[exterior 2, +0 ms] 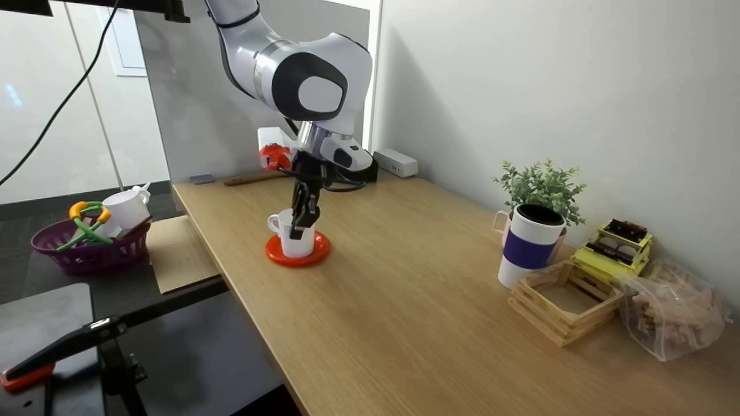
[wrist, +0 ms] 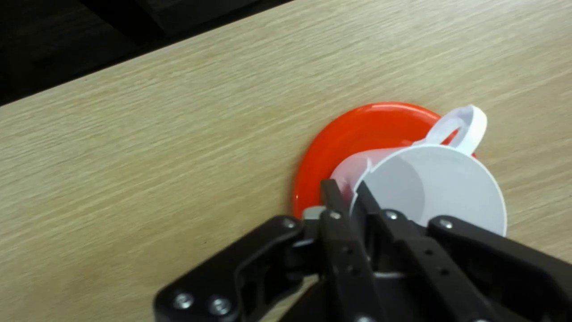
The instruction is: Put the mug directly on the table
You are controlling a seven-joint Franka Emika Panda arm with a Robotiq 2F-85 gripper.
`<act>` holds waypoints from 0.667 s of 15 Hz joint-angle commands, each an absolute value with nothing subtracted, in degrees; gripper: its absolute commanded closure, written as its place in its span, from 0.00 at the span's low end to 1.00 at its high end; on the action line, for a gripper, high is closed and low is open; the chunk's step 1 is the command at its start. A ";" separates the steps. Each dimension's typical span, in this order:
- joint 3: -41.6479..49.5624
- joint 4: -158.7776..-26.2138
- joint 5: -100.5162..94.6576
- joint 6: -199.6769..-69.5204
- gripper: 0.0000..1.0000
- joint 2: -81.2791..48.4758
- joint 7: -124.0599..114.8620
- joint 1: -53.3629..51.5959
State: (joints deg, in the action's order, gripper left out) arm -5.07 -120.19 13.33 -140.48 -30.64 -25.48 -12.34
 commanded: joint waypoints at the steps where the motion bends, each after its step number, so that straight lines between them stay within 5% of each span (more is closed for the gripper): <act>1: -4.54 -118.87 12.57 -138.42 1.00 -30.68 -25.51 -12.60; 10: -3.60 -118.84 7.24 -137.96 1.00 -27.44 -29.29 -15.60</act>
